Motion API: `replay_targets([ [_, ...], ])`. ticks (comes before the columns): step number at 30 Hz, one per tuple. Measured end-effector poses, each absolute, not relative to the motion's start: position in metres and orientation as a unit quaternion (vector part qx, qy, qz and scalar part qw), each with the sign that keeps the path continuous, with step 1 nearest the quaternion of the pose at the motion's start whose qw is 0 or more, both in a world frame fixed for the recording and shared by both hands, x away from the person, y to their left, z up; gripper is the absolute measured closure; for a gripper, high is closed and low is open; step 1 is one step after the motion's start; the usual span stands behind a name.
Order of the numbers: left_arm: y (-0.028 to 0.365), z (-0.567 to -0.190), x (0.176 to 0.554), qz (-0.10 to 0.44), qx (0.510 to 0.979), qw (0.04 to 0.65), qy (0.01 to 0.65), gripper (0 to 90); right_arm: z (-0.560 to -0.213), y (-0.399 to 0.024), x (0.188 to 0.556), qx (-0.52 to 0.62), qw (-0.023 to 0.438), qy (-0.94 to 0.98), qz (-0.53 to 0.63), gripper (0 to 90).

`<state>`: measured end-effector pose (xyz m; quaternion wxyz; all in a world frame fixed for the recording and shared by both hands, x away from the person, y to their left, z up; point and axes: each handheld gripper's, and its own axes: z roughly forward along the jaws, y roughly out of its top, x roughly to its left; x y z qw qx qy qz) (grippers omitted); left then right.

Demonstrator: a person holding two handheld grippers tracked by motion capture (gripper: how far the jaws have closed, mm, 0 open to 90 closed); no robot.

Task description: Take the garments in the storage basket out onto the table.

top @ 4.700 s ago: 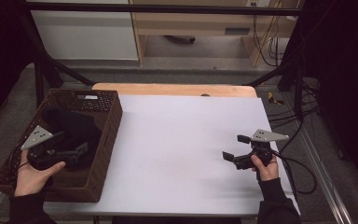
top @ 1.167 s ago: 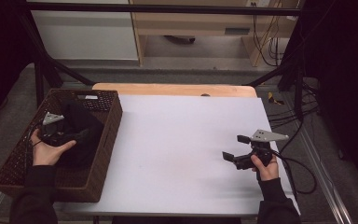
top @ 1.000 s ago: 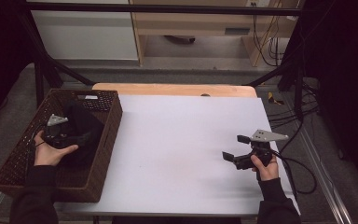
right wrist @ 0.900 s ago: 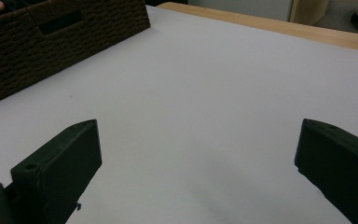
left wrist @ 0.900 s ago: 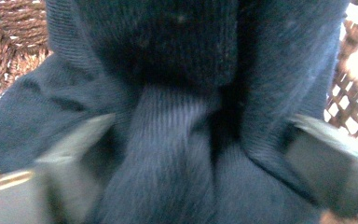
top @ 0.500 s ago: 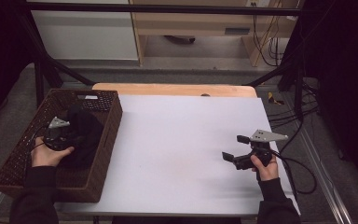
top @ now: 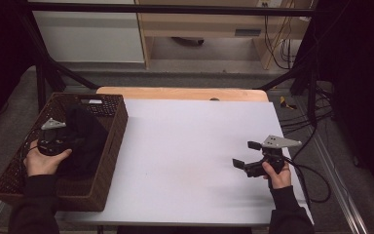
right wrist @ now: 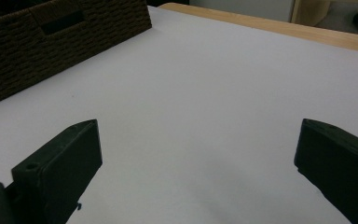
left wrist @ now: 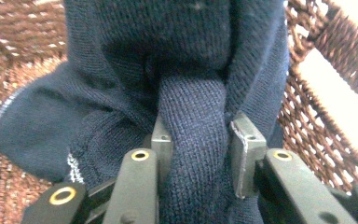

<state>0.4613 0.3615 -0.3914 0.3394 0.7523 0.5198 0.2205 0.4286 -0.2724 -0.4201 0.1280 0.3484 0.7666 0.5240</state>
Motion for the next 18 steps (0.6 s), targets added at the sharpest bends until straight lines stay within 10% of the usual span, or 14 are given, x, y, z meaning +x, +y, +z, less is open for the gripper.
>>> replay_targets([
  [18, 0.386, -0.354, 0.436, 0.244, 0.699, 0.405, 0.537, 68.9, -0.421, -0.271, 0.429, 0.348, 0.128, 0.768, 0.523, 1.0],
])
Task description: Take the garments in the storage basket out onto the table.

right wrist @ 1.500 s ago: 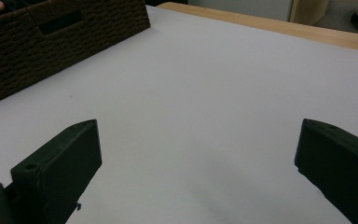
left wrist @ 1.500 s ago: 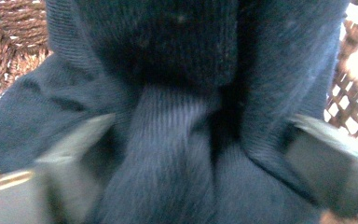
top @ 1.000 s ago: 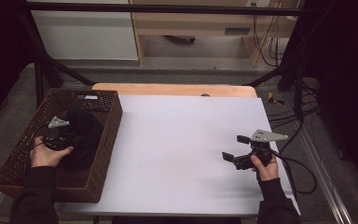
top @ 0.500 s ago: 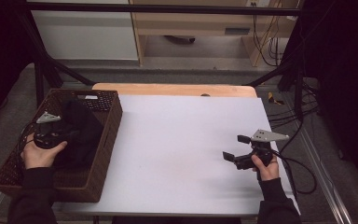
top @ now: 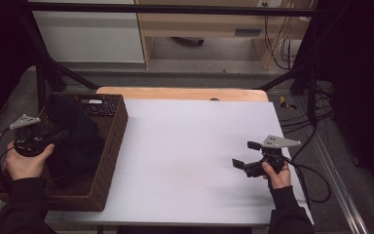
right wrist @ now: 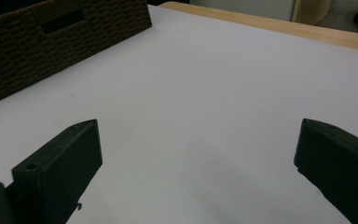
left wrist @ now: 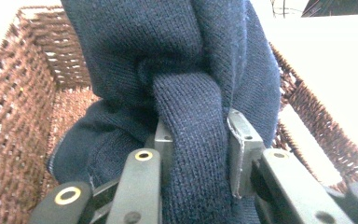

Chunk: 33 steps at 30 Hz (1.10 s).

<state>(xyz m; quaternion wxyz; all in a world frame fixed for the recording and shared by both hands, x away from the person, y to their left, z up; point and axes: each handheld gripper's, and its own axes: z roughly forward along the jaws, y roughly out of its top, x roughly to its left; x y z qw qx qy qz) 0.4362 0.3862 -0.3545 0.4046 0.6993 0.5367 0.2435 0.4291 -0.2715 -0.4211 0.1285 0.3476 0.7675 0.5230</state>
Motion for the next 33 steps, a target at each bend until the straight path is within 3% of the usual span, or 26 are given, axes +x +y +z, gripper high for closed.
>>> replay_targets([
  [33, 0.374, -0.291, 0.42, 0.258, 0.704, 0.445, 0.49, 74.1, -0.421, -0.272, 0.429, 0.347, 0.129, 0.767, 0.523, 1.0],
])
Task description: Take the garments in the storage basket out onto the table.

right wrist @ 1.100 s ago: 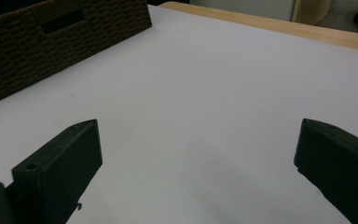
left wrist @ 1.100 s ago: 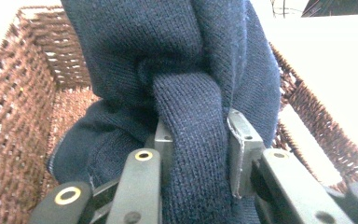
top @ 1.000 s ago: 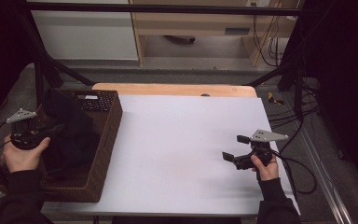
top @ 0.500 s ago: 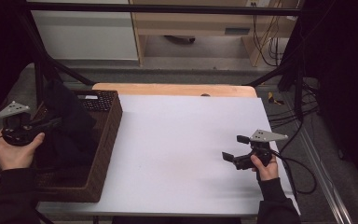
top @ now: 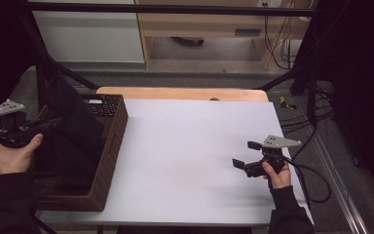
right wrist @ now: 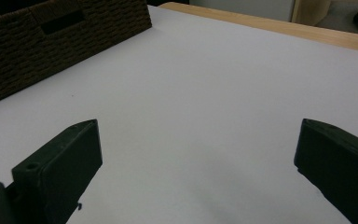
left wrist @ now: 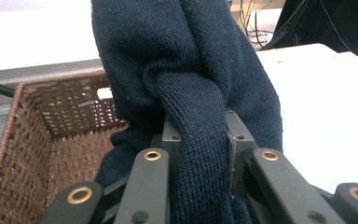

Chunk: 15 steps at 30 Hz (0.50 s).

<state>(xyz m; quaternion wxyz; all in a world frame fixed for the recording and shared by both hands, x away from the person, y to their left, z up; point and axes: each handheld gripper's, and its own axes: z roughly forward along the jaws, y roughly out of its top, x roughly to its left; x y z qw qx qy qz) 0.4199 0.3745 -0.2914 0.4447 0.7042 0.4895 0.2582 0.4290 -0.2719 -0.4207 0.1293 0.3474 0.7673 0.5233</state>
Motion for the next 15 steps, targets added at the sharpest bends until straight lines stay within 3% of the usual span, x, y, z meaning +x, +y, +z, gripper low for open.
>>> replay_targets([
  [15, 0.372, -0.252, 0.411, 0.281, 0.695, 0.464, 0.471, 74.1, -0.421, -0.272, 0.429, 0.347, 0.128, 0.767, 0.524, 1.0],
])
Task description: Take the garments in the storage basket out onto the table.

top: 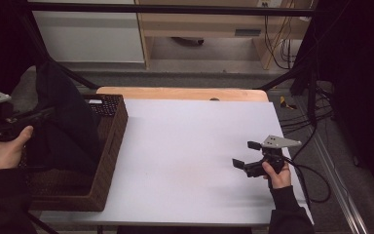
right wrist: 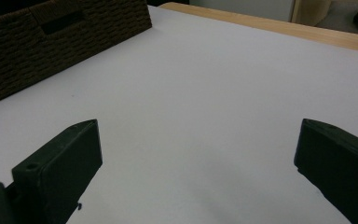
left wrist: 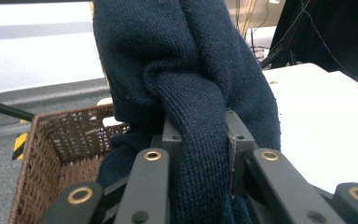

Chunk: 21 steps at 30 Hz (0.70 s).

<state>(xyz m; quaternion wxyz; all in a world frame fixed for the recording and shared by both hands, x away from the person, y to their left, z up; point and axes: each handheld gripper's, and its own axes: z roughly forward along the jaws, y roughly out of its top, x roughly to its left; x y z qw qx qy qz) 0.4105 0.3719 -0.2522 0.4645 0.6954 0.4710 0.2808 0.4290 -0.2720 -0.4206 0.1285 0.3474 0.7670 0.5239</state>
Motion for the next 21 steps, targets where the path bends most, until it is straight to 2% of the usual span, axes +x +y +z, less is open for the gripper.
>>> replay_targets([
  [21, 0.352, -0.216, 0.404, 0.285, 0.7, 0.488, 0.437, 74.1, -0.421, -0.272, 0.429, 0.346, 0.127, 0.767, 0.524, 1.0],
])
